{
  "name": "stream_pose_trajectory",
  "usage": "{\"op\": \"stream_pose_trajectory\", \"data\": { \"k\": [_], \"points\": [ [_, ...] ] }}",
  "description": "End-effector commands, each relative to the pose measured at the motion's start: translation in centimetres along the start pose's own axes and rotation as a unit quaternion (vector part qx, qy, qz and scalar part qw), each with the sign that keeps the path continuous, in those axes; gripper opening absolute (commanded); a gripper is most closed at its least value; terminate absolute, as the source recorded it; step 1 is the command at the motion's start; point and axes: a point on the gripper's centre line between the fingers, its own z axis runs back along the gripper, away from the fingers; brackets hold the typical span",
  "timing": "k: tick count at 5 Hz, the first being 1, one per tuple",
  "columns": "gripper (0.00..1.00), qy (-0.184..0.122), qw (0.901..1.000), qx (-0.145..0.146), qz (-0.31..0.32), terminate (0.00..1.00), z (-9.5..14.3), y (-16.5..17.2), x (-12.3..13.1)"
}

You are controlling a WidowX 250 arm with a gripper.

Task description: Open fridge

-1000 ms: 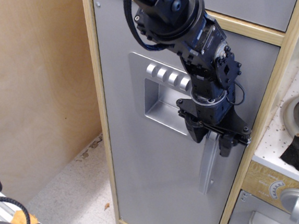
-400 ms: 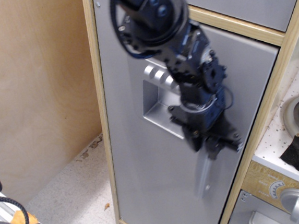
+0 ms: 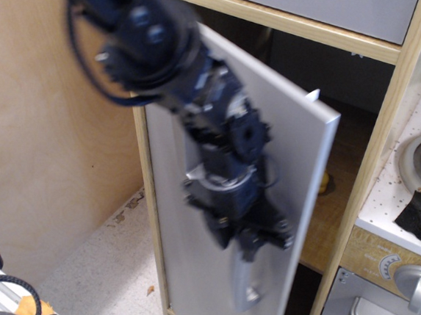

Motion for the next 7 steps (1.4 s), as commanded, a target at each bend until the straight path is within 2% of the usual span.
{"op": "stream_pose_trajectory", "data": {
  "k": [1, 2, 4, 5, 6, 7],
  "points": [
    [1.00, 0.001, 0.9994, 0.009, 0.035, 0.00, 2.0, -1.1, -4.3],
    [1.00, 0.007, 0.9984, 0.001, 0.056, 0.00, 1.5, -2.9, -5.4],
    [1.00, 0.012, 0.9966, -0.021, 0.079, 0.00, 1.1, -8.3, -4.6],
    [1.00, 0.005, 0.9960, -0.035, 0.082, 0.00, 1.1, -11.4, -3.3],
    [1.00, 0.002, 0.9975, -0.048, 0.053, 0.00, 1.3, -13.5, -1.3],
    [1.00, -0.017, 0.9991, -0.038, 0.003, 0.00, 1.4, -13.5, 1.0]
  ]
}}
